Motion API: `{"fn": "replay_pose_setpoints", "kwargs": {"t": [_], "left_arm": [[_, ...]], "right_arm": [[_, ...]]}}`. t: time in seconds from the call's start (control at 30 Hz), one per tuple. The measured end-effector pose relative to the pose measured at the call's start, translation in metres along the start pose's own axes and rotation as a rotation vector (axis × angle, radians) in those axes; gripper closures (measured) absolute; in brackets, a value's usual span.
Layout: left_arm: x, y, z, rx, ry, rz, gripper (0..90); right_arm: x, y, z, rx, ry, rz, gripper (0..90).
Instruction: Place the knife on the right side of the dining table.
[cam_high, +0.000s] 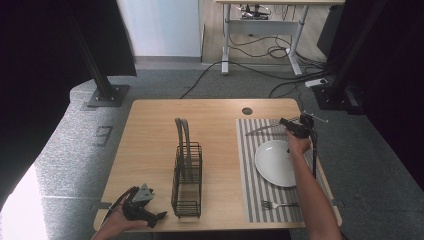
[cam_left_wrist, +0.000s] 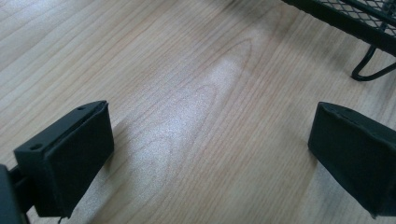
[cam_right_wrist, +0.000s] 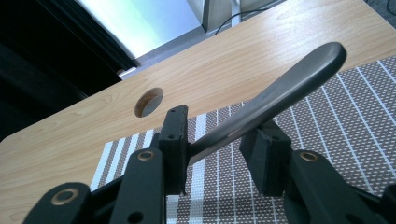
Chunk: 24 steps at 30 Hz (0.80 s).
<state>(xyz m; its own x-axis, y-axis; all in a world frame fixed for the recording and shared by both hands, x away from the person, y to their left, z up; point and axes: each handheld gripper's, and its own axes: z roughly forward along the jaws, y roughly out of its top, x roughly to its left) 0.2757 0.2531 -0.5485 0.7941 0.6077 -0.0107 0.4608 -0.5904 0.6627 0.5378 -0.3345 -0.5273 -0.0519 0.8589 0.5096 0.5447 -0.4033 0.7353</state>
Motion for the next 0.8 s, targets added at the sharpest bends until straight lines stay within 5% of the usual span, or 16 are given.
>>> {"fn": "replay_pose_setpoints", "kwargs": {"t": [0.8], "left_arm": [[0.0, 0.0, 0.0, 0.0, 0.001, -0.001, 0.0]], "right_arm": [[-0.016, -0.008, 0.01, 0.075, -0.066, 0.092, 54.6]]}}
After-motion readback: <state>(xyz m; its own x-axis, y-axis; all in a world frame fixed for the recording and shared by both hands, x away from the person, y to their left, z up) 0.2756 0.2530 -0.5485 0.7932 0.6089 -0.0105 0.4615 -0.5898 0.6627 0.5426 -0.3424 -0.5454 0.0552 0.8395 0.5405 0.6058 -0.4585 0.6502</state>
